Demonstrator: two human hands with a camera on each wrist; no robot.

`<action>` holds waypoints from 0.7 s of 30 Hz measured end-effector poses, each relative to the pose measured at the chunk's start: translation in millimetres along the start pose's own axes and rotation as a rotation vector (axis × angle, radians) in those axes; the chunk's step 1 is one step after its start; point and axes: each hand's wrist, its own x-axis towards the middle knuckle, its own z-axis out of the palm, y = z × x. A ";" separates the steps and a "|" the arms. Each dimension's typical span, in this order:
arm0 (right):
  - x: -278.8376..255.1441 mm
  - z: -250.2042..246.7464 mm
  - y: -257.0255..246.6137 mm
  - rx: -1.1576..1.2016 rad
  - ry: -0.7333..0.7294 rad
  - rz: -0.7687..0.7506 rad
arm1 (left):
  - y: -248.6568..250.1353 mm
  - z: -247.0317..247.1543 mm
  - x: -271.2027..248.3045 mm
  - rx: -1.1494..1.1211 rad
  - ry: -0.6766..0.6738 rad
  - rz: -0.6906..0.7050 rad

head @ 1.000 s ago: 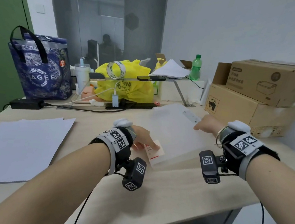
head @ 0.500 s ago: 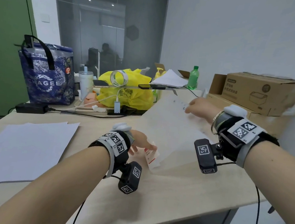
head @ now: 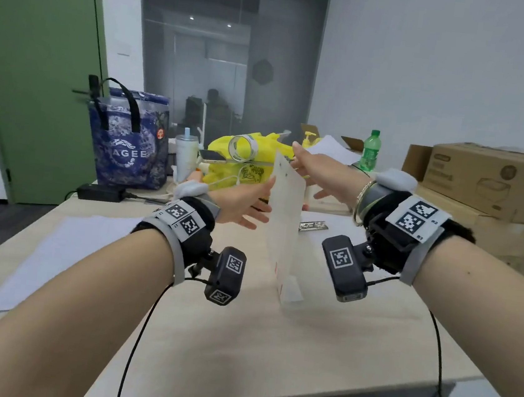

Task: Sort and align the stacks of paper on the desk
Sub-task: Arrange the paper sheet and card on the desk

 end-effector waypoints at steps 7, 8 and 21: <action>0.0 41.7 -19.4 0.059 -0.148 -0.102 | 1.9 -41.8 -14.2 -0.137 0.157 0.068; 0.8 48.1 -20.6 0.064 -0.181 -0.109 | 0.0 -46.8 -14.8 -0.140 0.174 0.072; 27.0 92.5 3.7 -0.457 -0.387 -0.103 | -51.9 -89.1 -30.5 0.298 0.245 -0.128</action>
